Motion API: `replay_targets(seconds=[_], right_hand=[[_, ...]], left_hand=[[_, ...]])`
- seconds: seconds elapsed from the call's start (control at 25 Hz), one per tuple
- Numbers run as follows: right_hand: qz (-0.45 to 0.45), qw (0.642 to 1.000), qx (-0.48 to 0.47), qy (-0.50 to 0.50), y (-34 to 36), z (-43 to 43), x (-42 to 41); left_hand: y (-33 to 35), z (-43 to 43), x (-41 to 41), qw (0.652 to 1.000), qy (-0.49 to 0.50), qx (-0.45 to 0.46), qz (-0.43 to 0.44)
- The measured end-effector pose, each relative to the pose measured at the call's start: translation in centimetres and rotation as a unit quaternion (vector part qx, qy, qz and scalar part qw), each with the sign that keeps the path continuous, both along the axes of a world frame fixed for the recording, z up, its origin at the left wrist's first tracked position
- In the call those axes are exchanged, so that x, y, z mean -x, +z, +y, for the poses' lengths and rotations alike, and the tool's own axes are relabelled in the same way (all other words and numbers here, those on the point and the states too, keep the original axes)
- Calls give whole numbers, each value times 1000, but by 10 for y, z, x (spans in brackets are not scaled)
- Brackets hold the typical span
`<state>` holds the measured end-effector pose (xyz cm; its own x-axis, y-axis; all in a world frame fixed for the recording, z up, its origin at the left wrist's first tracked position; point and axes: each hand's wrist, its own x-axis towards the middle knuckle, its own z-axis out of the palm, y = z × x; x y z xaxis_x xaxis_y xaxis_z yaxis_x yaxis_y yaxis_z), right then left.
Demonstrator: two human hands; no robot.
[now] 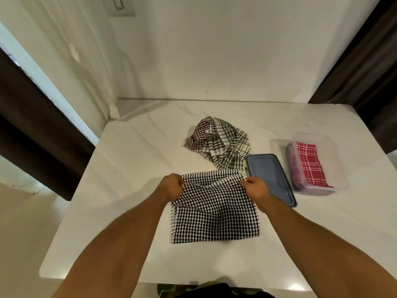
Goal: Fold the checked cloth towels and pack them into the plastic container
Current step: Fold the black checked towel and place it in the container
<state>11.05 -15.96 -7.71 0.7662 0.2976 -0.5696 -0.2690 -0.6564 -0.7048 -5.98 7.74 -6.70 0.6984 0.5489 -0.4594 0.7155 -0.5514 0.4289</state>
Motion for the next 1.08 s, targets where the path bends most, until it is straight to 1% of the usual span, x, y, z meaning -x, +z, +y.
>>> replay_targets(seconds=[0.08,0.16,0.36,0.48,0.64,0.76,0.88,0.92,1.0,1.08], right_hand=[[-83,994,72,26,-7,2,-7],[-121,986,113,37,-9,4,-14],[-150,970,184,58,-10,16,-23],[-186,951,225,106,-12,25,-29],[-199,925,276,169,-14,43,-36],[-197,915,289,200,-19,49,-39],[-203,907,303,209,-25,53,-41],[-214,904,302,212,-25,54,-41],[-268,890,282,237,-26,55,-42],[-315,862,255,306,-30,56,-45]], left_hand=[[-5,4,-2,1000,6,-15,-8],[-12,8,-5,999,18,-18,-20],[-21,20,-16,999,27,-32,-28],[-25,25,-21,996,49,-66,-23],[-36,29,-21,994,64,-84,9],[-42,30,-23,994,67,-87,23],[-47,33,-23,994,61,-90,27],[-48,34,-22,994,50,-96,25],[-52,32,-19,991,10,-132,22],[-52,29,-16,985,-25,-168,22]])
